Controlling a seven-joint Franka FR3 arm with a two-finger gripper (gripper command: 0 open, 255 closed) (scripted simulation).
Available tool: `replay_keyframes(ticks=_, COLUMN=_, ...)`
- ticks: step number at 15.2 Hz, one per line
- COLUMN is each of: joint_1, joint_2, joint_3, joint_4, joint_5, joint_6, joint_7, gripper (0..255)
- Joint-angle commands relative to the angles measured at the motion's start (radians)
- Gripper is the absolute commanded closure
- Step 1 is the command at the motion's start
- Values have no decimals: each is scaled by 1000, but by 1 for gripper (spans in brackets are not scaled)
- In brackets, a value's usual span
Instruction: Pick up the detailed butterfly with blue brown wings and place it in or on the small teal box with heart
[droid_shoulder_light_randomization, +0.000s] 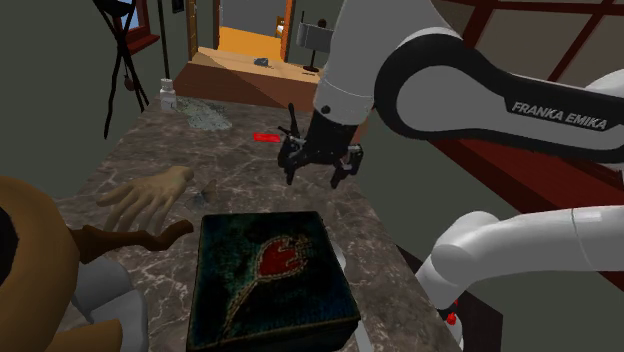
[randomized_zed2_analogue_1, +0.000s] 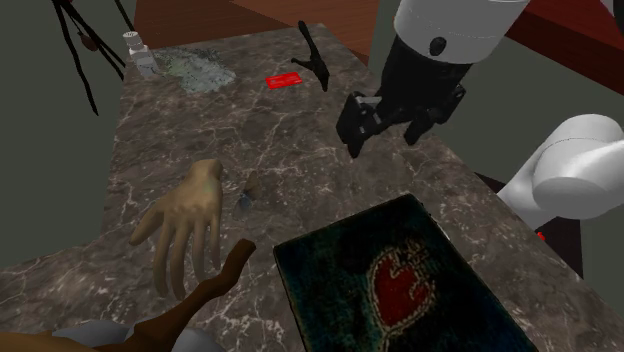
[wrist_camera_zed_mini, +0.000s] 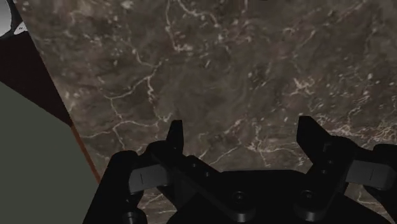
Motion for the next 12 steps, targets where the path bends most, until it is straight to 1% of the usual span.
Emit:
replay_keyframes(ticks=1, joint_1=-53, joint_2=50, joint_3=81, joint_4=60, joint_5=-1, joint_6=13, joint_7=121, gripper=0)
replay_keyframes(ticks=3, joint_1=-119, joint_2=107, joint_3=171, joint_4=130, joint_5=-15, joint_6=23, joint_7=238, gripper=0)
replay_keyframes(ticks=5, joint_1=-198, joint_2=171, joint_3=273, joint_4=208, joint_5=-40, joint_6=28, joint_7=359, gripper=0)
replay_keyframes(ticks=7, joint_1=-298, joint_2=242, joint_3=396, joint_4=294, joint_5=-80, joint_6=29, joint_7=484, gripper=0)
replay_keyframes(ticks=8, joint_1=-359, joint_2=281, joint_3=469, joint_4=340, joint_5=-106, joint_6=27, joint_7=549, gripper=0)
replay_keyframes(ticks=9, joint_1=-432, joint_2=320, joint_3=556, joint_4=388, joint_5=-137, joint_6=23, joint_7=615, gripper=0)
replay_keyframes(ticks=10, joint_1=-524, joint_2=359, joint_3=661, joint_4=440, joint_5=-169, joint_6=16, joint_7=681, gripper=0)
replay_keyframes(ticks=11, joint_1=-644, joint_2=387, joint_3=790, joint_4=494, joint_5=-196, joint_6=6, joint_7=741, gripper=0)
replay_keyframes(ticks=12, joint_1=-786, joint_2=386, joint_3=926, joint_4=552, joint_5=-200, joint_6=-10, joint_7=782, gripper=0)
